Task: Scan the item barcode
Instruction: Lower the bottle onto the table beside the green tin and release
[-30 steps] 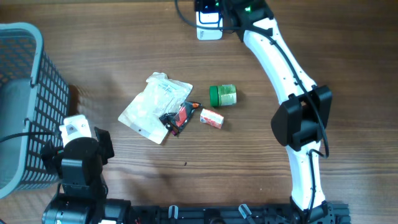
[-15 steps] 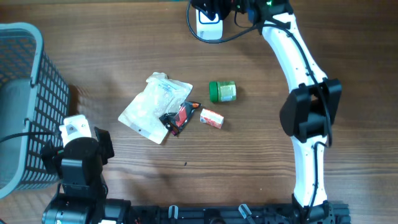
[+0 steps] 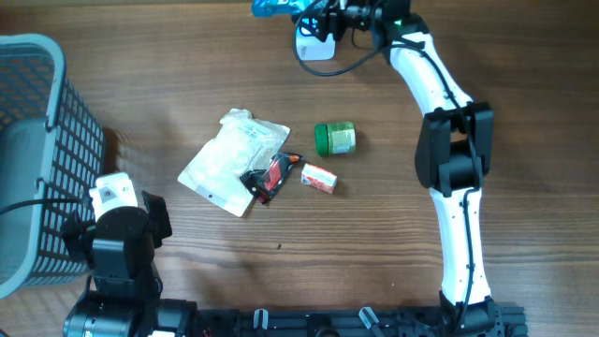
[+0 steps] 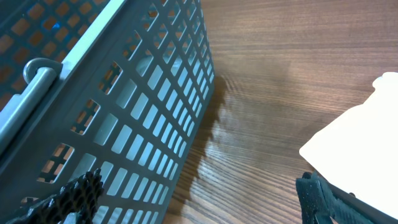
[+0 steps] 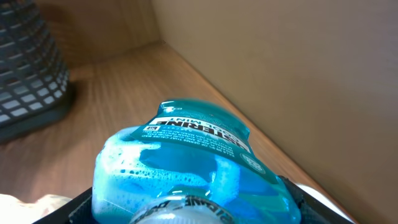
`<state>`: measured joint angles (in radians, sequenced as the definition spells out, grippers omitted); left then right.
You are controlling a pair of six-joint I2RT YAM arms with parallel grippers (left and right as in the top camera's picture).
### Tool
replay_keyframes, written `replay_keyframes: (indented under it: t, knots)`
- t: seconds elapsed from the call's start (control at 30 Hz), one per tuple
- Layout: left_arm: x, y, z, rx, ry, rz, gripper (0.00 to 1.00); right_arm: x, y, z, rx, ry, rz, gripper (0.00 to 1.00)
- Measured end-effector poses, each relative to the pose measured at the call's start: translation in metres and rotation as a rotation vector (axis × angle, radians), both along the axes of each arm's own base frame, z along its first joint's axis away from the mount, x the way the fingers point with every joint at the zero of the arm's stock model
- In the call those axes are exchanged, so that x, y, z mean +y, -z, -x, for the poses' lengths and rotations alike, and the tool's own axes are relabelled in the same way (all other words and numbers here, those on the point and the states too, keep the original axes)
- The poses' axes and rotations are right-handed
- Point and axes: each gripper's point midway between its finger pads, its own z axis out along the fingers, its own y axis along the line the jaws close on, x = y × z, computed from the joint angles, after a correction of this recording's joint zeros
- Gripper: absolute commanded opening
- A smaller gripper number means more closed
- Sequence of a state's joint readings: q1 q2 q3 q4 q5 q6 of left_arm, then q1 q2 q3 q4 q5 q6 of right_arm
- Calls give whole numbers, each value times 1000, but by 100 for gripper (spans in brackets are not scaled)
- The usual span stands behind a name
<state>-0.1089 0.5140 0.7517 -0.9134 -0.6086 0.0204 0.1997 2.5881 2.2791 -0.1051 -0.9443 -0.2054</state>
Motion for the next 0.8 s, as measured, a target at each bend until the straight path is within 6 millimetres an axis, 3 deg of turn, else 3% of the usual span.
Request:
replay_keyframes:
  t: [0.1,0.23,0.67,0.8]
  knots:
    - [0,0,0,0,0,0,100,-24,8,-12,-13,19,-18,64]
    - [0,0,0,0,0,0,100,-42,23,-16,-3,9,-42,64]
    - [0,0,0,0,0,0,100,-27,25,9,-24,-173,-114,60]
    - [0,0,0,0,0,0,100,-27,24,11,-23,-186,-119,70]
